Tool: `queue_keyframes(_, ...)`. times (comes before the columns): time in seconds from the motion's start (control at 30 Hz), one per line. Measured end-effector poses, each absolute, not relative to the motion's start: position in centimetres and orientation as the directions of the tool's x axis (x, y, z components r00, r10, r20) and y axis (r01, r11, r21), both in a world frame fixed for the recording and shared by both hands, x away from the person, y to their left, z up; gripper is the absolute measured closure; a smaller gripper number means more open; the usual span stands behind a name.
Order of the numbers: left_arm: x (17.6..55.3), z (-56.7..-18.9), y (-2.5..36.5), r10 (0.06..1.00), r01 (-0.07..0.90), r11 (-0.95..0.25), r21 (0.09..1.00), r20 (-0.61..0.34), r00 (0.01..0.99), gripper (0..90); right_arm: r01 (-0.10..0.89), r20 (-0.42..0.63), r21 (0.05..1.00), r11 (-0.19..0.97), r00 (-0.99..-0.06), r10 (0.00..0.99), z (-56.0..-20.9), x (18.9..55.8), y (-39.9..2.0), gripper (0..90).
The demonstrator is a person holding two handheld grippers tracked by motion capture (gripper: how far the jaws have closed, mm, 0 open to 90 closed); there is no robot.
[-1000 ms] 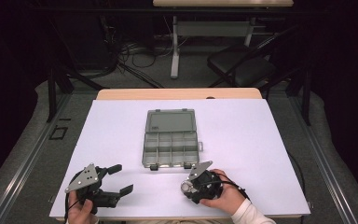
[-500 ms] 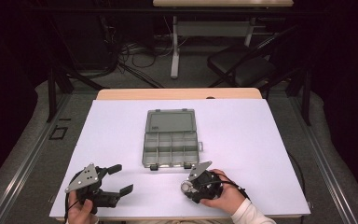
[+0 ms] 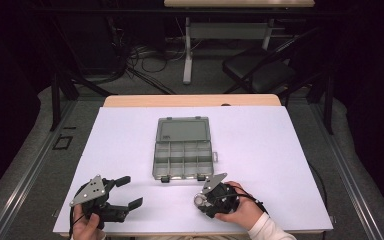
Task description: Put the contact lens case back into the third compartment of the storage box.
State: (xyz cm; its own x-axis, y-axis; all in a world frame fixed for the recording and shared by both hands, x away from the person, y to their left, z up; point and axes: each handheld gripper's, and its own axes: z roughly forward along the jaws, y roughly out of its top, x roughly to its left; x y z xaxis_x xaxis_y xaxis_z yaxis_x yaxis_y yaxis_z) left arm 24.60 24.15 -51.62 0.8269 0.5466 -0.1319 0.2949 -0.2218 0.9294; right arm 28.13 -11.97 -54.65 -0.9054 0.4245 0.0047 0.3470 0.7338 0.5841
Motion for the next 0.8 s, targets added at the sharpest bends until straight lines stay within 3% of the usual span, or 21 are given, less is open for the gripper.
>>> queue_keyframes(0.8, 24.6, -51.6, 24.2, 0.547, 0.295, -0.221, 0.930, -0.132, 0.827, 15.8, 0.361, 0.015, 0.665, 0.653, -0.882, 0.471, -53.4, 28.1, -12.6, 48.7)
